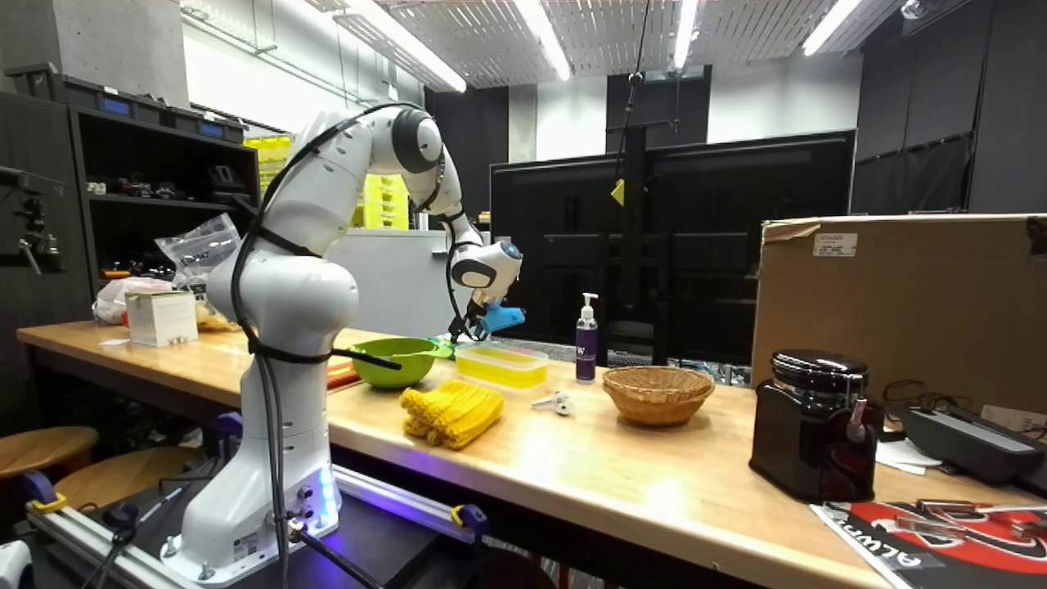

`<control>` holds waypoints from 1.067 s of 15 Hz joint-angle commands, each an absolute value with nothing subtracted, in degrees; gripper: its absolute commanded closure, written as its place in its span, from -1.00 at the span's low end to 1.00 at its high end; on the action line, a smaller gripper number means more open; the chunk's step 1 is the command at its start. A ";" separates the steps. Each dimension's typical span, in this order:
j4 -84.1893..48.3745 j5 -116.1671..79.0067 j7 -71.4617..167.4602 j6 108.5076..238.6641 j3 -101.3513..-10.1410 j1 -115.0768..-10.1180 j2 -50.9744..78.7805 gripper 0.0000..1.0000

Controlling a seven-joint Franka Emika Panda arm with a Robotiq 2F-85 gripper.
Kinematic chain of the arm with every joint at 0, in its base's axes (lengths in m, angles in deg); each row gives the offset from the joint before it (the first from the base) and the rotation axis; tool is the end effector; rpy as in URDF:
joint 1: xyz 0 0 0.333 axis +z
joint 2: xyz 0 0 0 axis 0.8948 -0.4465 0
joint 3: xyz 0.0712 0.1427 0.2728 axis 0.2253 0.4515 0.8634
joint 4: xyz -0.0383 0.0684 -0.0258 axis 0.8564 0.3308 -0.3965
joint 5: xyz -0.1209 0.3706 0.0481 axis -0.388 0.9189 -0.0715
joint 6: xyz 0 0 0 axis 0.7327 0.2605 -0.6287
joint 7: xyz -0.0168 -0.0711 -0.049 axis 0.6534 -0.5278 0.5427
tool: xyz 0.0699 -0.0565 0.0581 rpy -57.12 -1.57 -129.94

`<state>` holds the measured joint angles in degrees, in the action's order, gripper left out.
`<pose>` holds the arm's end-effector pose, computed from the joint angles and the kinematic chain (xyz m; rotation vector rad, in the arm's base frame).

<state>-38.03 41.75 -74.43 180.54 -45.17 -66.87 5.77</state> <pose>0.6225 0.0301 0.2617 -2.1403 -1.6398 -0.8473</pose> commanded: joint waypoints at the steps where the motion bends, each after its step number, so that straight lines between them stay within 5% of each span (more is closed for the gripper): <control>1: -36.63 40.52 -74.62 180.06 -45.55 -66.79 4.99 -0.41; 5: -36.86 40.56 -74.70 180.29 -45.48 -66.77 5.28 0.16; 16: -37.31 38.86 -73.75 179.06 -45.75 -66.68 5.90 0.17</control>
<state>-37.35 40.95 -74.43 180.41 -45.21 -66.86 5.54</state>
